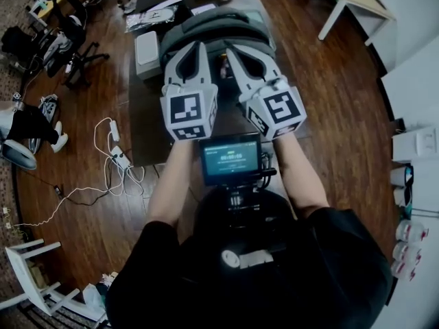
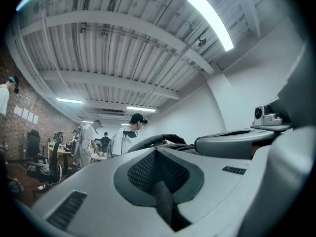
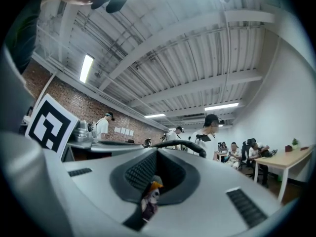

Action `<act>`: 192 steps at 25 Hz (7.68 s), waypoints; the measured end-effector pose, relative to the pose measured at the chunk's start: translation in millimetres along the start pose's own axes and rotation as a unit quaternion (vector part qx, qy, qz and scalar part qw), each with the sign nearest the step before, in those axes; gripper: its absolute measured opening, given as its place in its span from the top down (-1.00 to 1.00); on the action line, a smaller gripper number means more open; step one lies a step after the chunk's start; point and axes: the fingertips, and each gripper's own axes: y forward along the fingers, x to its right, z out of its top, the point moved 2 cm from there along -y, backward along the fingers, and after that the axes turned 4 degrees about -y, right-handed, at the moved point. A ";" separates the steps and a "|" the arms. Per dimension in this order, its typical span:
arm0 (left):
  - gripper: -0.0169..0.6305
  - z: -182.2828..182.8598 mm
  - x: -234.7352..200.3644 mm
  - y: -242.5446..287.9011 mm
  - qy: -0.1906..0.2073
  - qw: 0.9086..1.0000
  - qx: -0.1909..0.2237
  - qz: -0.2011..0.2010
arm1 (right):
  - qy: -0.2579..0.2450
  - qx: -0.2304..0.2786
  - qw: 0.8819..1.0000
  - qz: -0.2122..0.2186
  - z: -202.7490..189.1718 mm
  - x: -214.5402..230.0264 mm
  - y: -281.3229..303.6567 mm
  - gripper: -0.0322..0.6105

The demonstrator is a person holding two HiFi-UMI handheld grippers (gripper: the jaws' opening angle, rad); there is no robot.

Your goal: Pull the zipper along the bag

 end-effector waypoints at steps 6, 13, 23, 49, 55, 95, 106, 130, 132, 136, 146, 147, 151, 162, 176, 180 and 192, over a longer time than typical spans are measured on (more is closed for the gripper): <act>0.96 -9.8 9.0 29.0 0.010 1.000 -0.015 0.000 | 0.014 -0.001 1.000 0.016 -13.3 51.8 -13.8 0.86; 0.96 -10.1 3.6 33.4 0.019 1.000 -0.019 0.006 | 0.010 -0.029 1.000 -0.003 -42.8 109.9 -43.4 0.52; 0.85 16.5 17.7 35.8 0.120 0.991 -0.029 -0.058 | 0.045 -0.101 0.994 -0.014 -124.7 121.7 -75.1 0.37; -0.43 18.7 44.1 41.3 0.340 0.717 -0.433 -0.428 | 0.061 -0.088 0.992 0.061 -80.2 89.6 -89.5 0.30; -0.43 5.2 49.3 19.2 0.304 0.679 -0.466 -0.479 | 0.059 -0.078 0.993 0.071 -71.1 74.6 -94.4 0.29; 0.54 -5.9 61.6 1.9 0.309 0.717 -0.439 -0.443 | -0.222 -0.143 0.964 0.042 -216.4 55.9 -88.6 0.53; 0.53 -13.0 59.2 5.3 0.329 0.717 -0.431 -0.439 | -0.269 -0.149 0.951 0.025 -228.9 58.0 -79.9 0.84; 0.52 -12.9 64.1 3.2 0.310 0.727 -0.429 -0.437 | -0.038 -0.170 0.972 0.156 -229.3 50.7 -102.2 0.33; 0.52 -12.7 63.8 4.2 0.311 0.727 -0.429 -0.437 | -0.077 -0.193 0.972 0.114 -236.0 55.1 -98.8 0.31; 0.51 -13.0 63.9 2.1 0.313 0.723 -0.427 -0.443 | -0.109 -0.210 0.970 0.059 -242.5 55.1 -96.8 0.32; 0.51 -12.6 62.0 1.7 0.312 0.727 -0.428 -0.437 | -0.042 -0.189 0.981 0.032 -223.2 49.5 -110.2 0.30; 0.51 -12.3 61.6 1.5 0.312 0.727 -0.429 -0.437 | -0.035 -0.188 0.981 0.030 -221.0 48.9 -110.4 0.30; 0.51 -13.3 63.4 0.4 0.312 0.725 -0.429 -0.439 | -0.030 -0.191 0.981 0.024 -210.1 45.8 -114.9 0.31; 0.51 -10.4 65.4 -0.8 0.310 0.727 -0.428 -0.438 | 0.002 -0.194 0.981 0.016 -208.8 53.5 -118.8 0.27; 0.51 -10.7 64.5 -2.4 0.308 0.726 -0.430 -0.440 | -0.226 -0.202 0.952 -0.039 -221.5 50.3 -94.3 0.30; 0.51 -9.6 63.9 -3.5 0.299 0.730 -0.429 -0.440 | -0.232 -0.183 0.953 -0.068 -221.3 45.8 -91.4 0.32; 0.51 -12.5 58.7 -3.1 0.304 0.730 -0.438 -0.428 | -0.257 -0.135 0.946 -0.142 -230.2 60.7 -76.5 0.31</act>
